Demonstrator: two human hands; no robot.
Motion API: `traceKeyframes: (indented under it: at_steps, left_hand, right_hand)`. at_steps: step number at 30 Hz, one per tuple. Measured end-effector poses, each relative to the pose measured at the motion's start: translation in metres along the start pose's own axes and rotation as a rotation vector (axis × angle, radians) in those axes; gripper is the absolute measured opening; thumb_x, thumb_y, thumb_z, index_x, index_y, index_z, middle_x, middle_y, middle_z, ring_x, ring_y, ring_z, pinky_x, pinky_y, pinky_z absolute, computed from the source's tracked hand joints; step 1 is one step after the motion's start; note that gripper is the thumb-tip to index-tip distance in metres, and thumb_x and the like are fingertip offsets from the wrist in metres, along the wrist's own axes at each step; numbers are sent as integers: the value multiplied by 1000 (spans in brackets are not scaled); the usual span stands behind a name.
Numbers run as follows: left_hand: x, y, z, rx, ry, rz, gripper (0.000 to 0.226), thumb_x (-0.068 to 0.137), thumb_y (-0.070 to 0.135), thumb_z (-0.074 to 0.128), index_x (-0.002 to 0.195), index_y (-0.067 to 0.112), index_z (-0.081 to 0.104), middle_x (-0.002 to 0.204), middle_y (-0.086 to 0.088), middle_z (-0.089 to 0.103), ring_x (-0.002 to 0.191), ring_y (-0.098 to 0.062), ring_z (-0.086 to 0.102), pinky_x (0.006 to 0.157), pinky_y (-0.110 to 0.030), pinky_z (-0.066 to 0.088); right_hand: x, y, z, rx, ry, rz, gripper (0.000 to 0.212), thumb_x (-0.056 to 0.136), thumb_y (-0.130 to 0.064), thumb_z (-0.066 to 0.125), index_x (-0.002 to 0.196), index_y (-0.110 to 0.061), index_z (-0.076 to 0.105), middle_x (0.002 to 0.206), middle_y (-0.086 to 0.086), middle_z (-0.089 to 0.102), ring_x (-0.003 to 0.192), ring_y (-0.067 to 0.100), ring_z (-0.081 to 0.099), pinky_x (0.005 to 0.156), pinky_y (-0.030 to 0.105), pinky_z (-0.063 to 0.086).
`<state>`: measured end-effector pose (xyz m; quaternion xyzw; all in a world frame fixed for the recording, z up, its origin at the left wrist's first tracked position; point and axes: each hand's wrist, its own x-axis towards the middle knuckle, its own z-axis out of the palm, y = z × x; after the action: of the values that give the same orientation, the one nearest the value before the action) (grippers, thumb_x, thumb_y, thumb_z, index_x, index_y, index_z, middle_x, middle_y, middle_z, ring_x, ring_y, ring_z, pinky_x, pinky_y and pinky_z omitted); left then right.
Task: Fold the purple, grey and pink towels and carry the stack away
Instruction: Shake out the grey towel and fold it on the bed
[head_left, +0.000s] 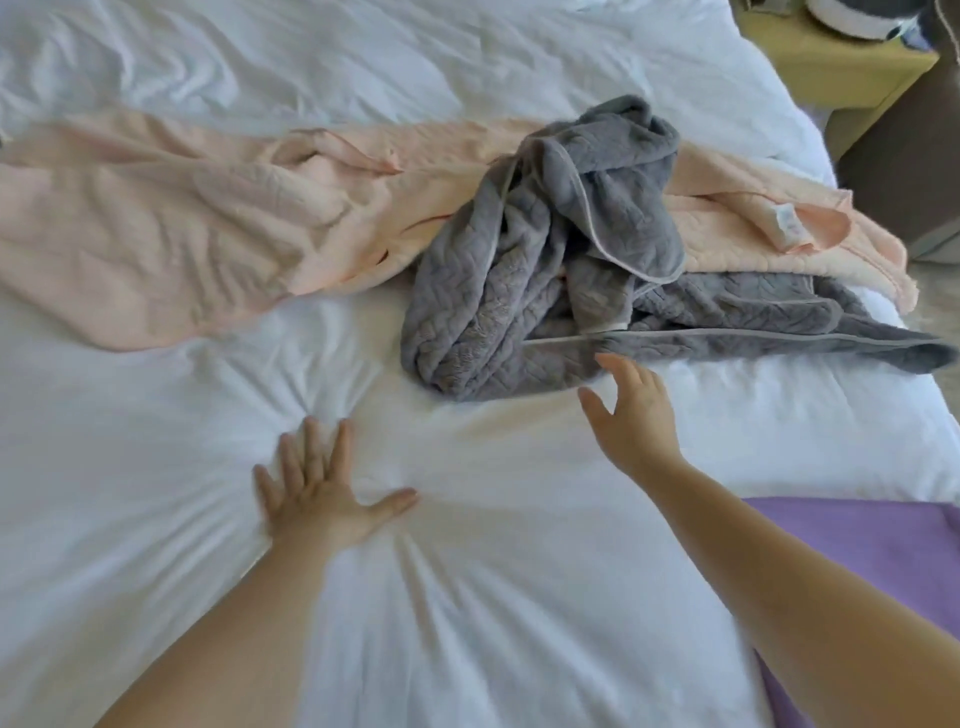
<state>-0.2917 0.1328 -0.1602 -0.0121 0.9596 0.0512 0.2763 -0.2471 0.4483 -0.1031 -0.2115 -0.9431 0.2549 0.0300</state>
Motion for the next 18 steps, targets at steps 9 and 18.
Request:
traceKeyframes:
  at_steps: [9, 18]
  left_hand:
    - [33, -12, 26, -93, -24, 59, 120, 31, 108, 10, 116, 47, -51, 131, 11, -59, 126, -18, -51, 98, -49, -34]
    - [34, -17, 15, -92, -51, 104, 123, 31, 107, 13, 123, 48, -44, 132, 11, -59, 128, -19, -49, 99, -51, -34]
  right_hand:
    - [58, -31, 52, -520, -79, 31, 44, 89, -45, 54, 124, -20, 49, 121, 8, 61, 117, 30, 49, 103, 41, 23]
    - [-72, -30, 28, 30, 58, 66, 20, 86, -17, 66, 72, -13, 52, 60, -2, 48, 58, 23, 46, 52, 33, 33]
